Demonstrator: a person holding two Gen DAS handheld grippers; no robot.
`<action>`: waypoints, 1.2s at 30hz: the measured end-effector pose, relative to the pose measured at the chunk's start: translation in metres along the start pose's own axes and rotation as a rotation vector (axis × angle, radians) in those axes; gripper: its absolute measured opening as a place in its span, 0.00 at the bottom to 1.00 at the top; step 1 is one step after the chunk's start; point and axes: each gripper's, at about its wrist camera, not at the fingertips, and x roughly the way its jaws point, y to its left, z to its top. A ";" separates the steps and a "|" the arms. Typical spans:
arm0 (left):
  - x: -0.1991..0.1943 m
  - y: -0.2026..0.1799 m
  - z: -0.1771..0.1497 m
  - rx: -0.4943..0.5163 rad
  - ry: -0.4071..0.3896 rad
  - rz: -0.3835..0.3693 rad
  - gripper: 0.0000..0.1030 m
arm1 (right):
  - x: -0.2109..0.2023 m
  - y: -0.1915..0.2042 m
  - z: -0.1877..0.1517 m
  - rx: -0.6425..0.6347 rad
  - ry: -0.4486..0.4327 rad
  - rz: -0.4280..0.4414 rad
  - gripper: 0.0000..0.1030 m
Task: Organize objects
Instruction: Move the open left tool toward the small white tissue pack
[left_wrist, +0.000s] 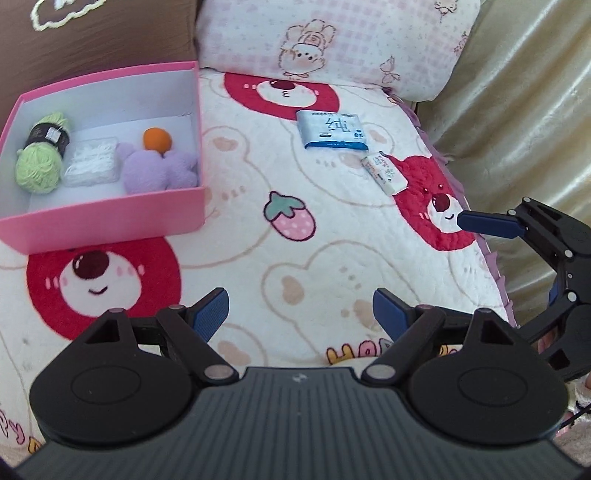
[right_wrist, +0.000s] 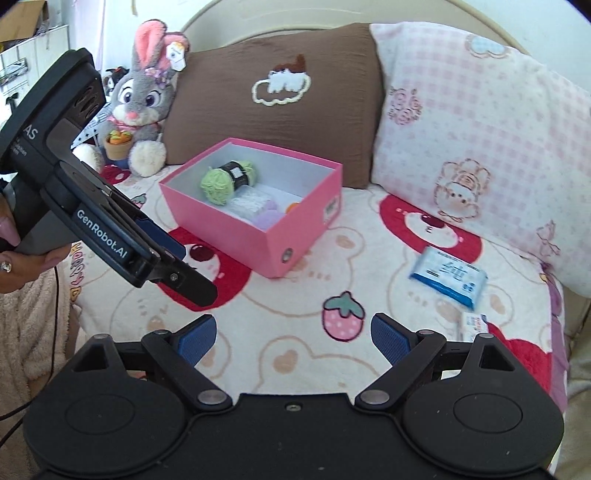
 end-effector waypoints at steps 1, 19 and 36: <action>0.002 -0.003 0.003 0.012 -0.002 -0.004 0.84 | 0.000 -0.004 -0.001 0.009 -0.002 -0.006 0.90; 0.059 -0.016 0.064 0.020 0.026 -0.102 0.86 | 0.008 -0.059 -0.018 0.216 -0.076 -0.092 0.90; 0.159 -0.038 0.103 0.101 0.064 -0.206 0.89 | 0.066 -0.107 -0.046 0.387 -0.005 -0.203 0.90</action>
